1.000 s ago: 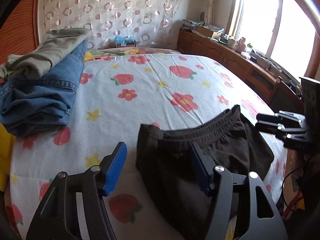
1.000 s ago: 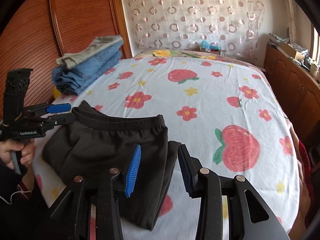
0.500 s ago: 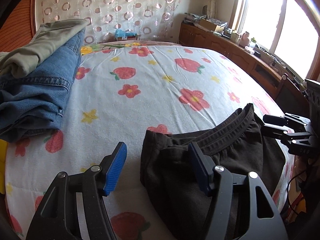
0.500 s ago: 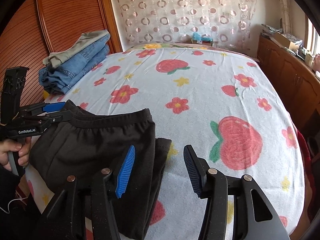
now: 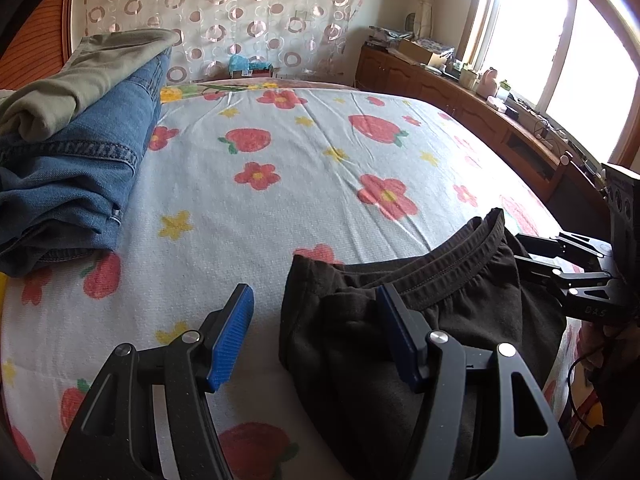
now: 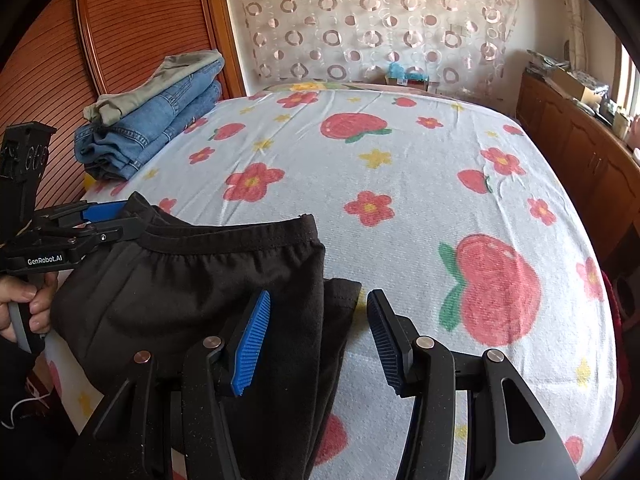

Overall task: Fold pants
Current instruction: 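Grasp the waistband edge of the folded pants with both grippers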

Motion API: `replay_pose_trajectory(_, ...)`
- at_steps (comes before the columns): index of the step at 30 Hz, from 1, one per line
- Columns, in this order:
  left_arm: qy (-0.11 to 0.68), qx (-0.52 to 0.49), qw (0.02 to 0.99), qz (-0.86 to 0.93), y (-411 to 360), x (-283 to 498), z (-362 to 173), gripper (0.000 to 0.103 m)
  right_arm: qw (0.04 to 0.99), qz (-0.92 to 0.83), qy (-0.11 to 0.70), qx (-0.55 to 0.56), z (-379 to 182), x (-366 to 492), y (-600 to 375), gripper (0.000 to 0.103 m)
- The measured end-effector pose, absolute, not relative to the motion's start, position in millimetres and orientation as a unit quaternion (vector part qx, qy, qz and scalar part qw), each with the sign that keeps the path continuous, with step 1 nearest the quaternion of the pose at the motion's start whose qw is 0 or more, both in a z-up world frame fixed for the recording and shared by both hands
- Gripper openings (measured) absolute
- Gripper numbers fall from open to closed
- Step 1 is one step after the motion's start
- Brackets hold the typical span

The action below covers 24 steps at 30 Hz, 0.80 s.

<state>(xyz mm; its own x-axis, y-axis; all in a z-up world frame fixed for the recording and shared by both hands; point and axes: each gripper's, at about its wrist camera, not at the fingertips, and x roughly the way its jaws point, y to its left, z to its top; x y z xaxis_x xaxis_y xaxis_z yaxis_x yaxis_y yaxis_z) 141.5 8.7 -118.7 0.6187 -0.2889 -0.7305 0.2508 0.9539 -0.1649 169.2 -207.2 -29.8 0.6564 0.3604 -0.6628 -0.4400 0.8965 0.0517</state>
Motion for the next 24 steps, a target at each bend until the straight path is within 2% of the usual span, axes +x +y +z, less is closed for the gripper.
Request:
replay_pose_trajectory(6, 0.409, -0.023, 0.900, -0.151, 9.8, 141.4, -118.5, 0.065, 0.908, 0.224, 0.350, -0.055, -29.9, 170.1, -206.1, 0.046)
replay_pose_trajectory(10, 0.409, -0.023, 0.900, -0.151, 9.8, 141.4, -118.6, 0.065, 0.907, 0.231, 0.349, -0.054, -30.3, 169.7, -203.5, 0.034)
replay_pose_trajectory(12, 0.409, -0.026, 0.898, -0.158, 9.6, 141.0, -118.4, 0.058, 0.904, 0.243, 0.349, -0.051, -30.9, 169.0, -203.1, 0.026)
replay_pose_trajectory(15, 0.409, -0.029, 0.895, -0.174, 8.1, 139.4, -117.9, 0.046, 0.902, 0.250, 0.349, -0.049, -31.4, 168.2, -203.1, 0.020)
replay_pose_trajectory(17, 0.408, -0.036, 0.892, -0.192, 5.8, 137.3, -116.9, 0.024, 0.900, 0.255, 0.350, -0.045, -31.5, 168.4, -203.4, 0.016)
replay_pose_trajectory(20, 0.407, -0.034, 0.891, -0.199, 1.3, 134.5, -112.7, 0.016, 0.899, 0.261, 0.348, -0.044, -31.0, 167.3, -204.3, 0.013)
replay_pose_trajectory(24, 0.385, -0.029, 0.900, -0.204, -1.9, 123.7, -95.9, 0.015, 0.904, 0.262, 0.337, -0.033, -25.4, 161.1, -208.9, 0.012)
